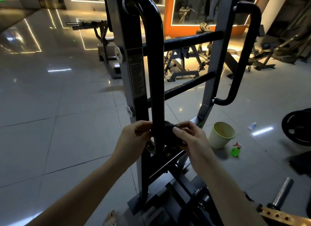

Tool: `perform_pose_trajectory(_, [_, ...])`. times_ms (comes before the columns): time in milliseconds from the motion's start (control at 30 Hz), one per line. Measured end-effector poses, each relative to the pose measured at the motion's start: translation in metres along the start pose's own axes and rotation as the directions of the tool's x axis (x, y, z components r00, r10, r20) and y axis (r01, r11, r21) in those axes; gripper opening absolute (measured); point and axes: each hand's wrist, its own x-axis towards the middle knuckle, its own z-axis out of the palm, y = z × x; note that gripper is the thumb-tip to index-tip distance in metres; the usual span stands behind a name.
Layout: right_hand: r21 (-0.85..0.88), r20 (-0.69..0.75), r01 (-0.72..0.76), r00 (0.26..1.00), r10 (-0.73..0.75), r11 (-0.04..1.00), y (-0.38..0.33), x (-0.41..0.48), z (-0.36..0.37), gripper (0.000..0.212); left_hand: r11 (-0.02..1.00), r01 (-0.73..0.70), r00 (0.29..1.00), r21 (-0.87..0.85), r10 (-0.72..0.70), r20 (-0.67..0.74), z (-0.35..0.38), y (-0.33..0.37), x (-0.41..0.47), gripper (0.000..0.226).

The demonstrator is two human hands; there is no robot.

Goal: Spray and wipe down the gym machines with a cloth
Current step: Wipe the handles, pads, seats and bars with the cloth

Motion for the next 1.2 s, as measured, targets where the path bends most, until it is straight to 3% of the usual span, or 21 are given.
perform_pose_trajectory(100, [-0.034, -0.024, -0.064, 0.998, 0.064, 0.997, 0.018, -0.004, 0.008, 0.026, 0.999, 0.014, 1.0, 0.051, -0.014, 0.001, -0.003, -0.005, -0.002, 0.035])
perform_pose_trajectory(300, [-0.144, -0.155, 0.026, 0.987, -0.048, 0.989, 0.054, -0.016, 0.019, 0.013, 0.987, 0.065, 0.997, 0.144, -0.069, 0.02, -0.005, -0.014, -0.001, 0.031])
perform_pose_trajectory(533, [-0.149, -0.208, -0.222, 0.96, 0.188, 0.964, 0.072, -0.025, 0.002, 0.007, 0.951, 0.184, 0.975, 0.248, -0.209, 0.08, -0.01, -0.026, -0.005, 0.024])
perform_pose_trajectory(600, [-0.103, -0.237, -0.194, 0.957, 0.166, 0.976, 0.069, -0.027, 0.001, 0.007, 0.947, 0.172, 0.976, 0.27, -0.202, 0.087, -0.015, -0.027, -0.004, 0.024])
perform_pose_trajectory(733, [-0.058, -0.187, -0.059, 0.981, 0.047, 0.997, 0.062, -0.028, 0.016, 0.013, 0.937, 0.127, 0.983, 0.326, -0.164, 0.088, -0.024, -0.025, 0.0, 0.025])
perform_pose_trajectory(900, [-0.077, -0.303, -0.192, 0.94, 0.16, 0.978, 0.081, -0.025, 0.023, 0.009, 0.921, 0.097, 0.99, 0.377, -0.052, -0.128, -0.041, -0.028, 0.017, 0.008])
perform_pose_trajectory(967, [-0.047, -0.345, -0.214, 0.92, 0.185, 0.976, 0.083, -0.025, 0.023, 0.005, 0.931, 0.111, 0.979, 0.349, -0.042, -0.2, -0.05, -0.035, 0.028, 0.026])
perform_pose_trajectory(1067, [0.01, -0.395, -0.195, 0.9, 0.183, 0.981, 0.086, -0.022, 0.028, 0.003, 0.952, -0.005, 0.992, 0.305, 0.043, -0.118, -0.06, -0.047, 0.048, 0.058])
perform_pose_trajectory(1200, [0.057, -0.53, -0.172, 0.829, 0.175, 0.984, 0.094, -0.019, 0.044, 0.01, 0.925, -0.243, 0.97, 0.293, 0.223, 0.099, -0.068, -0.056, 0.072, 0.033])
